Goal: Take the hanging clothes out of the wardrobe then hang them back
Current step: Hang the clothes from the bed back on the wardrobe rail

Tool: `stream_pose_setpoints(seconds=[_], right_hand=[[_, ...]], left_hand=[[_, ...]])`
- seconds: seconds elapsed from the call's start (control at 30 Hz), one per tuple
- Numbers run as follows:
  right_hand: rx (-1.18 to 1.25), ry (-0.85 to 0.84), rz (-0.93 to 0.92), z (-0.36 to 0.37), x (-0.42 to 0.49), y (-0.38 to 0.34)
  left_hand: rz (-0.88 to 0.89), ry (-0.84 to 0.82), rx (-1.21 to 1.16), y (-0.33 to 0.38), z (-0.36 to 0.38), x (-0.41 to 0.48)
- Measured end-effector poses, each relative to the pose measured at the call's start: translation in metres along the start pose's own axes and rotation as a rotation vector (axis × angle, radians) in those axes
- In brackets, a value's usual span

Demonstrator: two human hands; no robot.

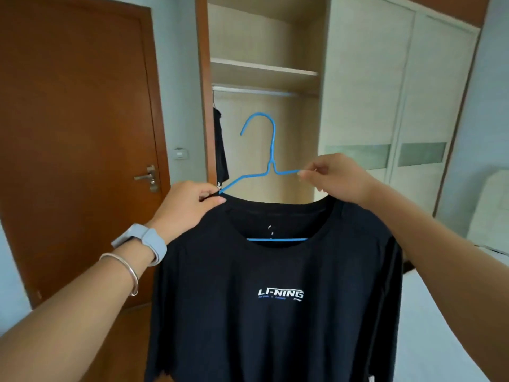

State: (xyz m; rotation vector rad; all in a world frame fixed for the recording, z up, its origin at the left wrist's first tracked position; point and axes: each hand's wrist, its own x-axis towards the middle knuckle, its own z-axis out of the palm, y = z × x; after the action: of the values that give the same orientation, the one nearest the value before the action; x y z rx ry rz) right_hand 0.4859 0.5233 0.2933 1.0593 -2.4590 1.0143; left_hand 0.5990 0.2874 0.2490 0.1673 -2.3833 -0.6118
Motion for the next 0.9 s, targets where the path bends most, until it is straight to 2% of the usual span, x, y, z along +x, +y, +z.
stream_pose_setpoints(seconds=[0.3,0.43,0.57,0.73,0.9], right_hand=[[0.299,0.003,0.018,0.099,0.118,0.035],[0.335,-0.082,-0.003,0.128,0.178,0.087],[0.301,-0.121,0.089,0.156,0.236,0.148],[0.222,0.020,0.084,0.187,0.297,0.194],[0.133,0.227,0.121,0.196,0.333,0.236]], left_hand=[[0.060,0.091,-0.013,-0.093,0.032,0.099],[0.043,0.156,-0.008,-0.134,0.060,0.156],[0.041,0.166,0.052,-0.168,0.087,0.223],[0.054,0.166,0.036,-0.202,0.131,0.294],[0.088,0.074,-0.051,-0.230,0.185,0.347]])
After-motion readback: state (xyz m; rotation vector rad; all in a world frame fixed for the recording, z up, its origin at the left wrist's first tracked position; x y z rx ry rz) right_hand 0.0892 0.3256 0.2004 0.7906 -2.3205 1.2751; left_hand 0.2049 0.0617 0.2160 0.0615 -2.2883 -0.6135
